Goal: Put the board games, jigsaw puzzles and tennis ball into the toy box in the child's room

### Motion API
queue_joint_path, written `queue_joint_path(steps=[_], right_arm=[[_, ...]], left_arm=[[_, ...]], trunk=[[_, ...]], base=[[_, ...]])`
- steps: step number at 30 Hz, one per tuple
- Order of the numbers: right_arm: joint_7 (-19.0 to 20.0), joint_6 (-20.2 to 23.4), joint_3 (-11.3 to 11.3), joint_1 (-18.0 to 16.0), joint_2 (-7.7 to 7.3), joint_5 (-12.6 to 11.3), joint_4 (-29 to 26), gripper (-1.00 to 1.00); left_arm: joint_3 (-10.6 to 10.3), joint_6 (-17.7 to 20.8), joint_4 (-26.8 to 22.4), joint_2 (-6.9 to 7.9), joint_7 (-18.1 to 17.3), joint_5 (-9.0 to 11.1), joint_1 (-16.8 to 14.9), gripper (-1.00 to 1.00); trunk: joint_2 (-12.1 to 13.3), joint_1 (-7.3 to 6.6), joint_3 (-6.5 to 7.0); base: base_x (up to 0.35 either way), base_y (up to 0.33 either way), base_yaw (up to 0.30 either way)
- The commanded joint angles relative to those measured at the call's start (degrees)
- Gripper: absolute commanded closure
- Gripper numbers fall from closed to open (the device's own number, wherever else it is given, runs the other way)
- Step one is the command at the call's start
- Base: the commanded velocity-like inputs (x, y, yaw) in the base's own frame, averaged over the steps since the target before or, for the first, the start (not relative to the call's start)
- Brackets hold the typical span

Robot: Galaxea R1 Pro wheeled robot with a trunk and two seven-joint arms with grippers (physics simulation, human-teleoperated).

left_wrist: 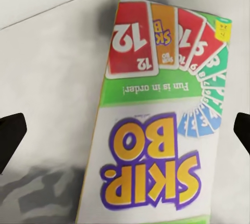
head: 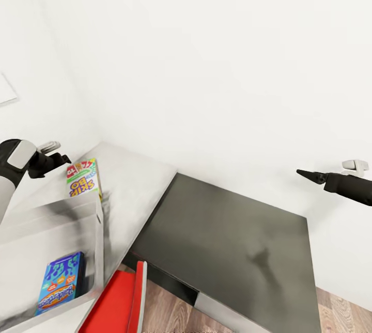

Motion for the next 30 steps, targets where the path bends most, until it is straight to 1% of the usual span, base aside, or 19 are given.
queue_joint_path(steps=[1,7,14,16,17,19,22,24,30], right_arm=[[0.33,0.24,-0.05,-0.05,-0.01,0.14,-0.01,-1.00],[0.33,0.24,-0.05,-0.05,-0.01,0.14,-0.01,-1.00],[0.33,0.24,-0.05,-0.05,-0.01,0.14,-0.01,-1.00],[0.33,0.24,-0.05,-0.05,-0.01,0.14,-0.01,-1.00],[0.33,0.24,-0.05,-0.05,-0.01,0.14,-0.01,-1.00],[0.33,0.24,-0.05,-0.05,-0.01,0.14,-0.01,-1.00],[0.33,0.24,-0.05,-0.05,-0.01,0.14,-0.01,-1.00],[0.33,0.24,-0.05,-0.05,-0.01,0.14,-0.01,-1.00],[0.33,0.24,-0.05,-0.05,-0.01,0.14,-0.01,-1.00]], left_arm=[[-0.26,0.27,-0.06,0.07,0.17,0.61,-0.03,-1.00],[-0.12,0.62,-0.04,0.10,-0.30,1.00,-0.03,-1.00],[0.16,0.86,-0.04,0.25,-2.17,1.04,-0.03,-1.00],[0.30,0.89,-0.04,0.71,-2.62,1.14,-0.04,-1.00],[0.38,1.01,-0.04,1.32,-3.04,1.22,-0.05,-1.00],[0.43,1.20,-0.04,1.92,-3.62,1.27,-0.06,-1.00],[0.51,2.57,-0.07,3.56,-6.14,1.30,-0.10,-1.00],[0.56,3.10,-0.09,4.15,-7.03,1.33,-0.11,-1.00],[0.59,3.74,-0.12,4.63,-7.90,1.41,-0.12,-1.00]], trunk=[[-0.47,0.23,-0.34],[-2.87,1.55,-1.97],[-5.68,3.08,-3.88],[-6.48,3.52,-4.42],[-6.88,3.74,-4.69],[-7.69,4.18,-5.24],[-8.89,4.84,-6.06],[-9.69,5.28,-6.60],[-12.10,6.60,-8.23]], base=[[0.000,0.000,0.000],[0.000,0.000,0.000],[0.000,0.000,0.000],[0.000,0.000,0.000],[0.000,0.000,0.000],[0.000,0.000,0.000],[0.000,0.000,0.000],[0.000,0.000,0.000],[0.000,0.000,0.000]])
